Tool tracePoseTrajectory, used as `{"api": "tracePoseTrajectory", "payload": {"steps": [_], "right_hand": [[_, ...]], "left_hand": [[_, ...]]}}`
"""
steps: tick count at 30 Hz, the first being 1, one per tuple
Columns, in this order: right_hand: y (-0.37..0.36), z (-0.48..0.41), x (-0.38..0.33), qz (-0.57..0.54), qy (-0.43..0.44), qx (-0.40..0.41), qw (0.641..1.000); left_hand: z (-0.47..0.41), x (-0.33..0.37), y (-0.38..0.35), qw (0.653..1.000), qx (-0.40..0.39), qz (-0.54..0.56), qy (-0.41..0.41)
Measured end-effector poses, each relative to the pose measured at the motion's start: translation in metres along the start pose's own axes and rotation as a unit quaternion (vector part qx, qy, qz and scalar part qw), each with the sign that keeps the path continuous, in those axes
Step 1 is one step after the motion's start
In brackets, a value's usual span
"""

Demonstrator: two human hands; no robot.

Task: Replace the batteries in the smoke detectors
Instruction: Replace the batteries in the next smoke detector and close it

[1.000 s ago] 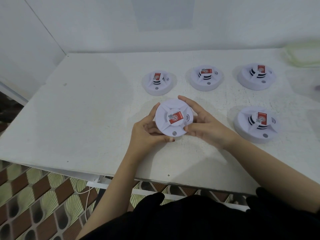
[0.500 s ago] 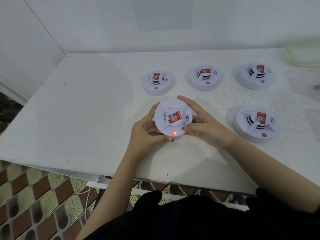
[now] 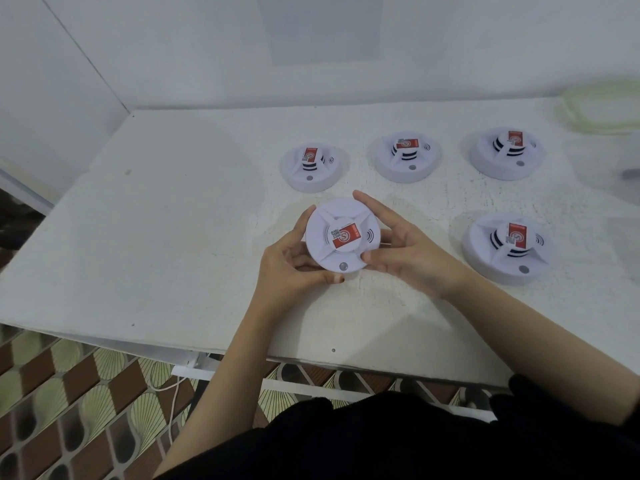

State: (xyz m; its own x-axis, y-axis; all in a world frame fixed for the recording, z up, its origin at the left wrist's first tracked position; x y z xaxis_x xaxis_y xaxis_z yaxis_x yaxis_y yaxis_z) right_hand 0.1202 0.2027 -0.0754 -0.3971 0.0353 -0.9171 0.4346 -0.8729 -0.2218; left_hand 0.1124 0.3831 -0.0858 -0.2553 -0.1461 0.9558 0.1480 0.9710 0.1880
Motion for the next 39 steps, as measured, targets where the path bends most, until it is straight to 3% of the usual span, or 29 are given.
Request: {"api": "tracePoseTrajectory", "payload": {"steps": [9, 20, 24, 31, 39], "right_hand": [[0.003, 0.002, 0.003, 0.003, -0.002, 0.031, 1.0], [0.007, 0.015, 0.001, 0.113, 0.04, 0.116, 0.986], [0.009, 0.025, 0.001, 0.179, 0.064, 0.154, 0.97], [0.01, 0.029, 0.004, 0.304, 0.065, 0.182, 0.933], [0.011, 0.027, 0.011, 0.34, 0.082, 0.184, 0.919]], "left_hand": [[0.0, -0.003, 0.002, 1.0, 0.009, 0.003, -0.001], [0.001, -0.002, -0.003, 0.999, -0.019, -0.038, -0.028], [0.0, -0.001, -0.002, 0.991, -0.021, -0.109, -0.07], [0.0, -0.001, -0.006, 0.981, -0.041, -0.177, -0.069], [-0.002, 0.004, -0.008, 0.975, -0.057, -0.203, -0.066]]}}
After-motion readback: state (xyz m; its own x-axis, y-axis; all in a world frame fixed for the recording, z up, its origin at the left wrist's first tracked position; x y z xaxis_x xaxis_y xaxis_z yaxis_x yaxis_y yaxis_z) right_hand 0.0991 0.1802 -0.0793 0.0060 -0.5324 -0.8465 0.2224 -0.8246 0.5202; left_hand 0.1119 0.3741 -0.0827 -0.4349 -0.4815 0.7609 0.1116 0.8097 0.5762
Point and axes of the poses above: each hand's wrist, its own z-axis away from the middle knuckle, its own y-axis out of the back of the hand, x = y × z, the point moved 4 cm from there along -z, towards the middle knuckle, and after that the axes turned 13 degrees about -y, right-handed, at the moved point
